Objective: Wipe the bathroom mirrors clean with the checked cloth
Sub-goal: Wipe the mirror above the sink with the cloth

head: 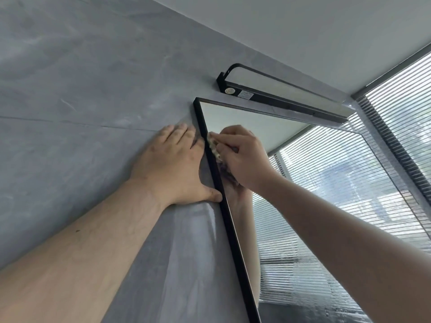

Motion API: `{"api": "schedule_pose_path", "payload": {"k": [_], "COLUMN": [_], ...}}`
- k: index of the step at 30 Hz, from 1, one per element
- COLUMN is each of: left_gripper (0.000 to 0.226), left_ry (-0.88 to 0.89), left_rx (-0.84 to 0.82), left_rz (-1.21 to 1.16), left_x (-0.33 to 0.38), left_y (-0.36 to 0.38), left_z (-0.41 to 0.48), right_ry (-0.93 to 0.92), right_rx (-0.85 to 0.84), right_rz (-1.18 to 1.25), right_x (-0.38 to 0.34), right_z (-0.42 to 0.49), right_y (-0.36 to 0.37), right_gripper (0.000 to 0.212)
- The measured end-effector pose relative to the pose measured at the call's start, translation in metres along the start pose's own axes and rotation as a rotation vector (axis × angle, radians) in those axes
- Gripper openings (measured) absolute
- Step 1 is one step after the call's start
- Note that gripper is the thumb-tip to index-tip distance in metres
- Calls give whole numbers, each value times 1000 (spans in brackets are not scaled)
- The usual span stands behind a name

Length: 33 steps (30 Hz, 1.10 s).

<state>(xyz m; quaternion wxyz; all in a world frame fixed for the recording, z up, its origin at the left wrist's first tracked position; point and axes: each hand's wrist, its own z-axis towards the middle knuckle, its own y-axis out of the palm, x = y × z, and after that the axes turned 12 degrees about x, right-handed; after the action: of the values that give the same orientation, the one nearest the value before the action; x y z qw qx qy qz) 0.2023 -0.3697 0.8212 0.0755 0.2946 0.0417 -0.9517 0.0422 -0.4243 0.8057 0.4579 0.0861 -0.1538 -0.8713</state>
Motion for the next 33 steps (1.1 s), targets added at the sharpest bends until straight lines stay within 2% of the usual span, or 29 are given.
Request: {"api": "schedule_pose_path", "payload": {"k": [9,19,23,27,33], "left_gripper": [132,134,136,134,135], "left_ry": [1,5,4,8,7], "left_rx": [13,56,67,54,31], "left_rz": [-35,-32,-30,-17,-34], "left_x": [-1,-2,-2,-2,-1], "left_y": [-2,3,4,3,0], "left_z": [-1,-1,-1,-1,-1], "right_ry": [-41,91,103,86,33], "right_rx": [-23,25,37,-16,-61], "right_rz": [27,50,72,82,81], "right_x": [3,-7,-7,-7,1], "right_z": [-48,48,56,30,-66], "right_y": [-24,7,12,-1,-37], "right_gripper": [31,23,22,24,32]}}
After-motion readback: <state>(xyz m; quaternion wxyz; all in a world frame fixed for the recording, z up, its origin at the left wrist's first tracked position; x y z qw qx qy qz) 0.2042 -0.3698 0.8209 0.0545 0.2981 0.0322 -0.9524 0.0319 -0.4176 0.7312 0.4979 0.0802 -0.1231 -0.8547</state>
